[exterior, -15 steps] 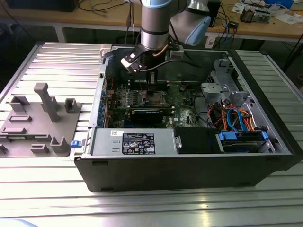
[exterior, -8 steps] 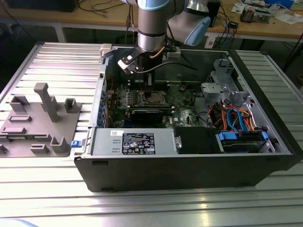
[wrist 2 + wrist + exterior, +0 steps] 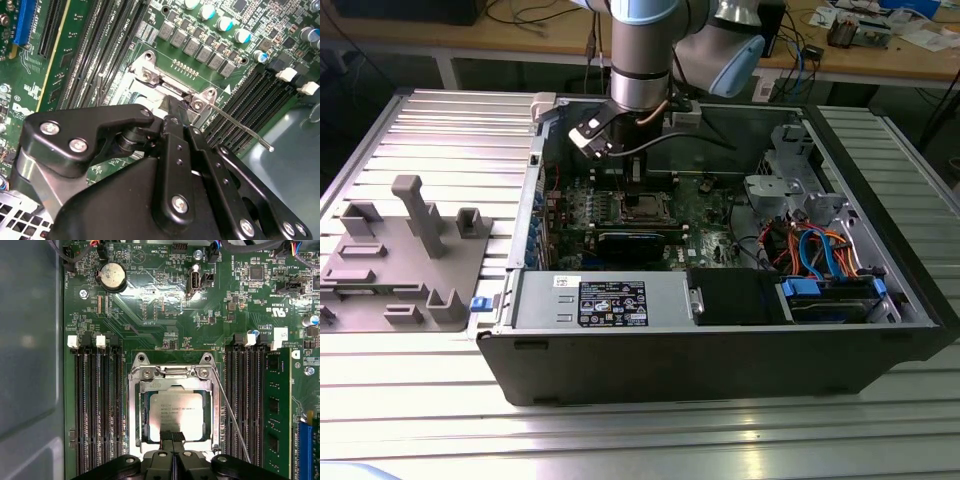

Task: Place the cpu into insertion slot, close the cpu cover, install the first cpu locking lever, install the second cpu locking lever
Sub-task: 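Close the cpu cover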

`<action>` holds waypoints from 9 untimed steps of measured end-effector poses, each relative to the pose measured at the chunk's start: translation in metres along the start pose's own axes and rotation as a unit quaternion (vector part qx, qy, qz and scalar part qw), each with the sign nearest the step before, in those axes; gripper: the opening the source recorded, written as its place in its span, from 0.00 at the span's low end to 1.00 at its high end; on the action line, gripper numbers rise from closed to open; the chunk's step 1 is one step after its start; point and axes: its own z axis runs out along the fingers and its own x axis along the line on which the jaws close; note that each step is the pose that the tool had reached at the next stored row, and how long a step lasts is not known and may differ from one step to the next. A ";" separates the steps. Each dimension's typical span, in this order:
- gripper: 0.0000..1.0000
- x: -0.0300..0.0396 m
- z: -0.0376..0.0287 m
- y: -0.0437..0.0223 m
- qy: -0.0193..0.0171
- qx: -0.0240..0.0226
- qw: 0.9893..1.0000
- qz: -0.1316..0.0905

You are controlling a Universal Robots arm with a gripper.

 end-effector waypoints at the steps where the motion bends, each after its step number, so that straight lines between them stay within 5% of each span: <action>1: 0.11 -0.0003 -0.0040 0.0004 0.000 0.000 1.000 0.000; 4: 0.11 -0.0006 -0.0074 0.0035 0.000 0.001 1.000 0.000; 9: 0.11 -0.0006 -0.0075 0.0184 0.000 0.009 1.000 -0.001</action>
